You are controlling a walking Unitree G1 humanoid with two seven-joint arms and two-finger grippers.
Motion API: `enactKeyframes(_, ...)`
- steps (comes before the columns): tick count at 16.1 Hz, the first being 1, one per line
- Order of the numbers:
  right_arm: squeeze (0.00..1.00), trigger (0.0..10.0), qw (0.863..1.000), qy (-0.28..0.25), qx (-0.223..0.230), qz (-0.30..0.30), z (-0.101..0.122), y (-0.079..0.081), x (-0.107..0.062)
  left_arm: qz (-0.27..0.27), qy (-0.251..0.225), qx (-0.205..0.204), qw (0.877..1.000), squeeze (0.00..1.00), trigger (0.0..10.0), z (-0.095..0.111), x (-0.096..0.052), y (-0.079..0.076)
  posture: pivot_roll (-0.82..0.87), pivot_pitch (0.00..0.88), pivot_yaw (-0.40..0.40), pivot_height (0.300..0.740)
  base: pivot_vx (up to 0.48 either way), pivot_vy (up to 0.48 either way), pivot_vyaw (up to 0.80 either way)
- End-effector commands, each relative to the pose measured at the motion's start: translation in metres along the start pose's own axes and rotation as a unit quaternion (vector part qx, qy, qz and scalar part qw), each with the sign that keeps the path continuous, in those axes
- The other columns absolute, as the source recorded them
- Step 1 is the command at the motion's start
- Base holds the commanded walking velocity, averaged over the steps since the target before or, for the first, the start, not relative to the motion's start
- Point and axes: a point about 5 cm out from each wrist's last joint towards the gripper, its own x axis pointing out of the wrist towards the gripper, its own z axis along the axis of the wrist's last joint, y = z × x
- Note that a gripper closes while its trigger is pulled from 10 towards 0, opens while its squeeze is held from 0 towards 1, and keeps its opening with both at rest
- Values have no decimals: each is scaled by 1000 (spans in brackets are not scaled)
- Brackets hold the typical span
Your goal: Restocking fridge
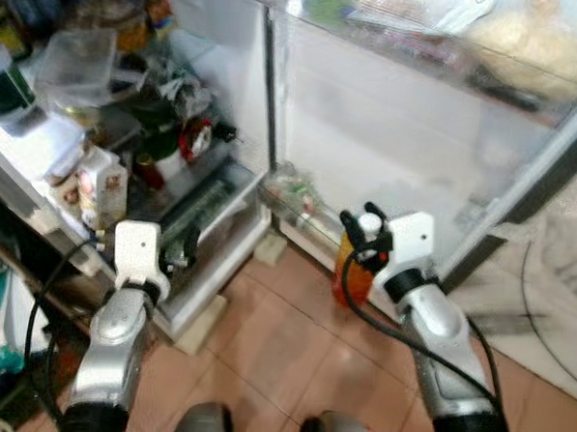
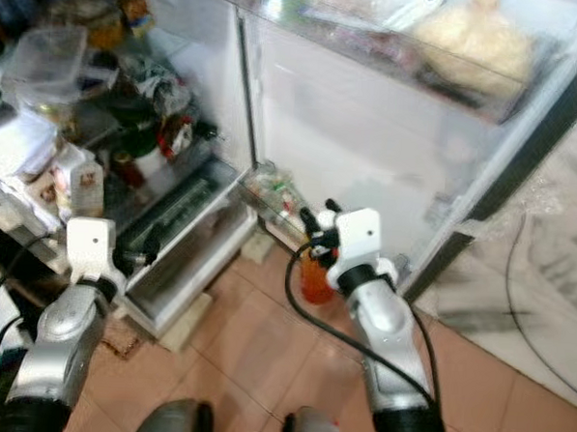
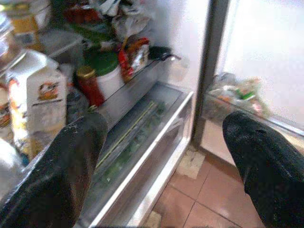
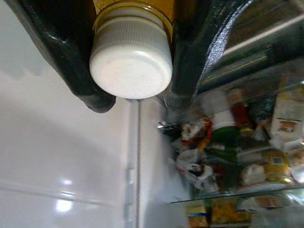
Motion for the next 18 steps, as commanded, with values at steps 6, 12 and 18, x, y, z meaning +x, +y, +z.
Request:
enactKeyframes(6, 0, 10000, 1000, -22, -2, 15, 9, 4, 3, 0, 0, -4, 1000, 0, 10000, 0, 0, 1, 18, 105, 28, 740, 436, 0, 0)
enactKeyframes(12, 0, 10000, 1000, -25, 0, 18, 9, 6, 3, -4, -2, 0, 1000, 0, 10000, 1, 1, -2, 18, 109, 29, 740, 254, 0, 0)
enactKeyframes(18, 0, 10000, 1000, -27, 1, 13, 9, 6, 2, -1, 0, -2, 1000, 0, 10000, 1, 2, -3, 17, 111, 31, 740, 0, 0, 0)
